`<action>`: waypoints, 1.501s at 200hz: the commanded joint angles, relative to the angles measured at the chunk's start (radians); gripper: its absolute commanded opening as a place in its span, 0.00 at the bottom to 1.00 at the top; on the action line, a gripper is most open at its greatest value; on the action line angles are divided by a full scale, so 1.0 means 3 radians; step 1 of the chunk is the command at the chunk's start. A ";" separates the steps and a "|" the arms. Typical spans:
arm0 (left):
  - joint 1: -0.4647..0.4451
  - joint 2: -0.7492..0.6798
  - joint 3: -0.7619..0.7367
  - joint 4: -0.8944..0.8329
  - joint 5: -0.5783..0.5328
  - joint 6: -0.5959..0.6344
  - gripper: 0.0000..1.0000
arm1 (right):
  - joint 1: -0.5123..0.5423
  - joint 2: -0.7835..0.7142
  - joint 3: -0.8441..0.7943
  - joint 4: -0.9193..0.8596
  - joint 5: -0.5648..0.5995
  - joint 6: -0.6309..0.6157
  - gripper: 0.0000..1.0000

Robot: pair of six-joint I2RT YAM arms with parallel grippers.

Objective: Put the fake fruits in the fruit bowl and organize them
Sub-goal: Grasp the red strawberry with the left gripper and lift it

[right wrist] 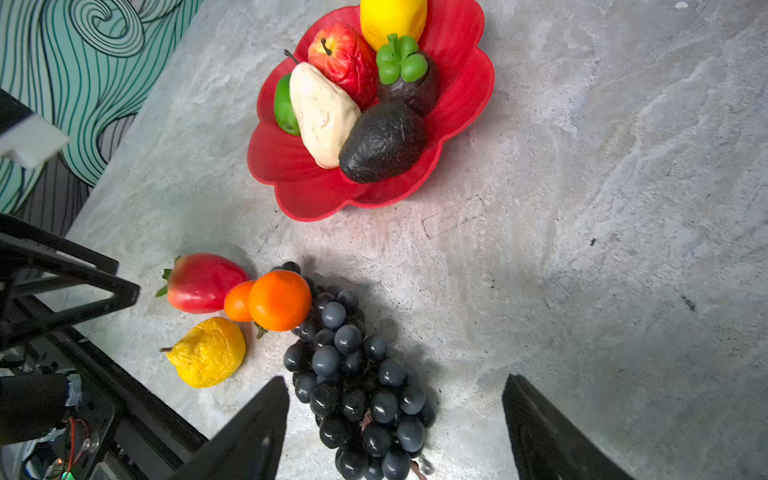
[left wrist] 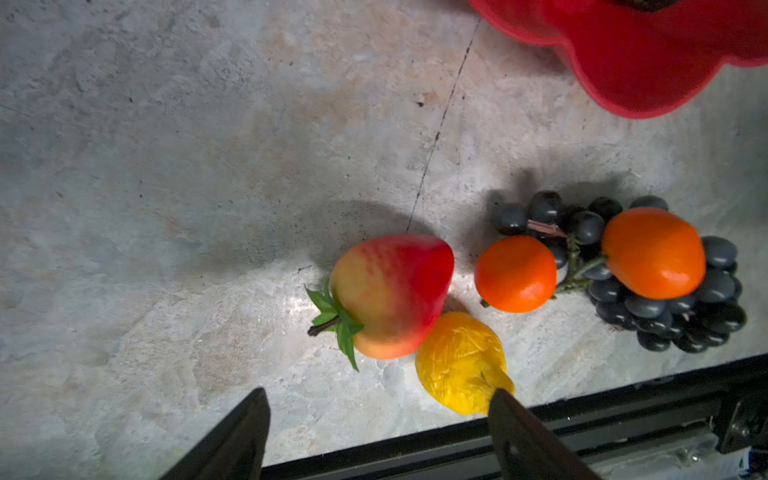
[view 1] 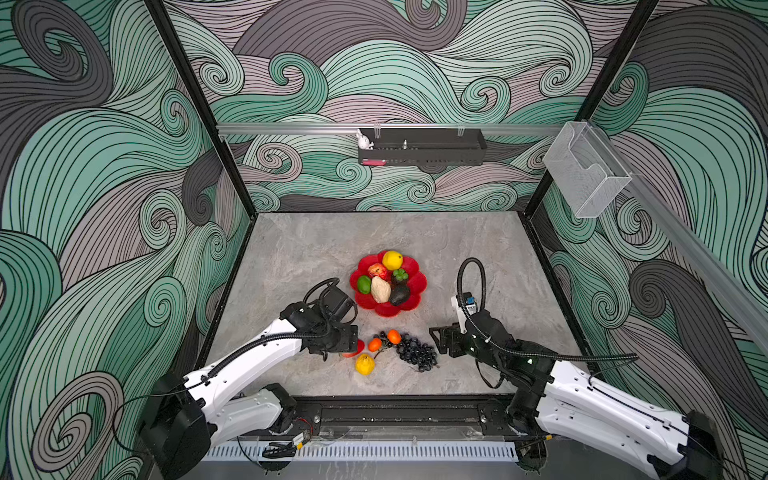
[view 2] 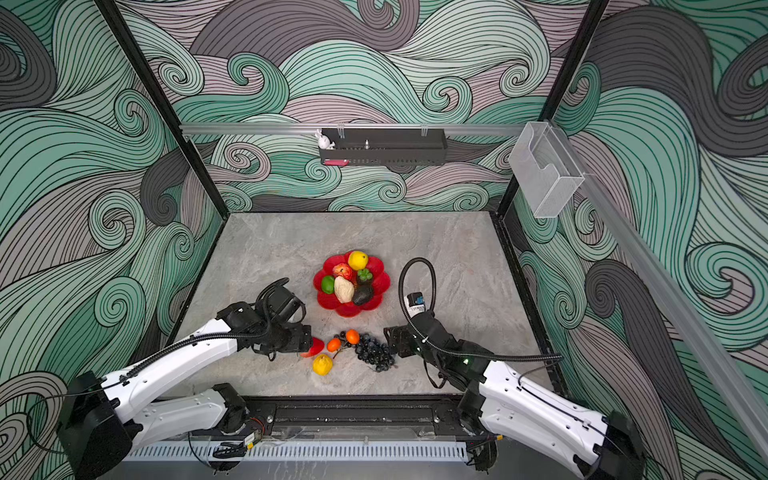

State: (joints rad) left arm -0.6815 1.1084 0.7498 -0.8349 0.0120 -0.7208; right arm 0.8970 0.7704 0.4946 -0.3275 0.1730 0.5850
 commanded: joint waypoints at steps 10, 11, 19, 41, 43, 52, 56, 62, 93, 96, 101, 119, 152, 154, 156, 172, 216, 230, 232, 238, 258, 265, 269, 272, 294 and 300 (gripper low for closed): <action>-0.0009 0.0032 -0.0087 0.0302 -0.0160 -0.0481 0.88 | -0.0018 -0.0060 -0.0052 0.0093 -0.0024 0.0019 0.82; -0.0009 0.0037 -0.0092 0.0308 -0.0161 -0.0481 0.88 | -0.0016 -0.0061 -0.0050 0.0094 -0.0024 0.0021 0.83; -0.0009 0.0060 -0.0132 0.0375 -0.0160 -0.0500 0.88 | -0.0014 -0.0082 -0.0067 0.0094 -0.0017 0.0019 0.83; -0.0009 0.0147 -0.0205 0.0527 -0.0100 -0.0555 0.88 | -0.0014 -0.0121 -0.0123 0.0125 -0.0012 0.0043 0.83; -0.0005 0.0156 -0.0208 0.0537 -0.0097 -0.0557 0.88 | -0.0014 -0.0121 -0.0128 0.0125 -0.0010 0.0047 0.83; -0.0004 0.0203 -0.0218 0.0562 -0.0086 -0.0582 0.88 | -0.0014 -0.0129 -0.0142 0.0130 -0.0014 0.0054 0.83; -0.0004 0.0223 -0.0219 0.0567 -0.0081 -0.0586 0.88 | -0.0018 -0.0132 -0.0143 0.0134 -0.0014 0.0056 0.83; -0.0004 0.0257 -0.0224 0.0581 -0.0081 -0.0596 0.88 | -0.0017 -0.0132 -0.0146 0.0135 -0.0019 0.0060 0.83; 0.0001 0.0369 -0.0295 0.0684 -0.0067 -0.0629 0.82 | -0.0014 -0.0115 -0.0148 0.0141 -0.0022 0.0057 0.84; 0.0001 0.0384 -0.0304 0.0702 -0.0058 -0.0629 0.81 | -0.0017 -0.0115 -0.0148 0.0141 -0.0020 0.0059 0.84; 0.0004 0.0404 -0.0318 0.0730 -0.0042 -0.0630 0.80 | -0.0014 -0.0107 -0.0147 0.0141 -0.0019 0.0060 0.84; 0.0007 0.0487 -0.0331 0.0783 0.0000 -0.0625 0.75 | -0.0015 -0.0086 -0.0151 0.0150 -0.0024 0.0059 0.84; 0.0016 0.0626 -0.0357 0.0875 0.0089 -0.0585 0.67 | -0.0017 -0.0027 -0.0135 0.0151 -0.0029 0.0072 0.84; 0.0017 0.0632 -0.0357 0.0881 0.0095 -0.0580 0.66 | -0.0021 -0.0024 -0.0138 0.0151 -0.0032 0.0073 0.84; 0.0017 0.0638 -0.0357 0.0881 0.0101 -0.0575 0.66 | -0.0020 -0.0025 -0.0136 0.0153 -0.0030 0.0071 0.84; 0.0021 0.0673 -0.0347 0.0879 0.0113 -0.0541 0.62 | -0.0023 -0.0012 -0.0128 0.0151 -0.0030 0.0081 0.84; 0.0031 0.0570 -0.0284 0.0793 0.0045 -0.0435 0.51 | -0.0021 -0.0008 -0.0110 0.0130 -0.0005 0.0085 0.84; 0.0032 0.0526 -0.0235 0.0704 -0.0006 -0.0374 0.50 | -0.0020 -0.0006 -0.0100 0.0120 0.0000 0.0095 0.85; 0.0032 0.0521 -0.0224 0.0696 -0.0012 -0.0364 0.50 | -0.0019 -0.0006 -0.0099 0.0120 0.0001 0.0095 0.85; 0.0032 0.0490 -0.0202 0.0661 -0.0038 -0.0323 0.49 | -0.0022 -0.0001 -0.0095 0.0115 0.0001 0.0095 0.85; 0.0032 0.0377 -0.0079 0.0512 -0.0117 -0.0127 0.49 | -0.0020 -0.0003 -0.0050 0.0098 -0.0005 0.0042 0.85; 0.0032 0.0332 -0.0006 0.0432 -0.0150 -0.0018 0.49 | -0.0024 -0.0006 -0.0029 0.0108 -0.0023 -0.0022 0.85; 0.0032 0.0306 0.0047 0.0381 -0.0161 0.0060 0.49 | -0.0029 -0.0010 -0.0023 0.0123 -0.0038 -0.0068 0.85; 0.0032 0.0290 0.0086 0.0342 -0.0166 0.0112 0.49 | -0.0032 -0.0014 -0.0012 0.0133 -0.0050 -0.0107 0.85; 0.0027 0.0214 0.0480 0.0003 -0.0133 0.0692 0.48 | -0.0045 -0.0018 0.0032 0.0315 -0.0248 -0.0491 0.86; 0.0023 0.0189 0.0594 -0.0078 -0.0128 0.0831 0.47 | -0.0045 -0.0008 0.0050 0.0362 -0.0318 -0.0600 0.85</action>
State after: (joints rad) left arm -0.6804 1.2068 0.7948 -0.7204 -0.0013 -0.6765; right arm 0.8902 0.7692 0.4648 -0.2890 0.1474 0.5392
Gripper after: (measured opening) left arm 0.514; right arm 0.853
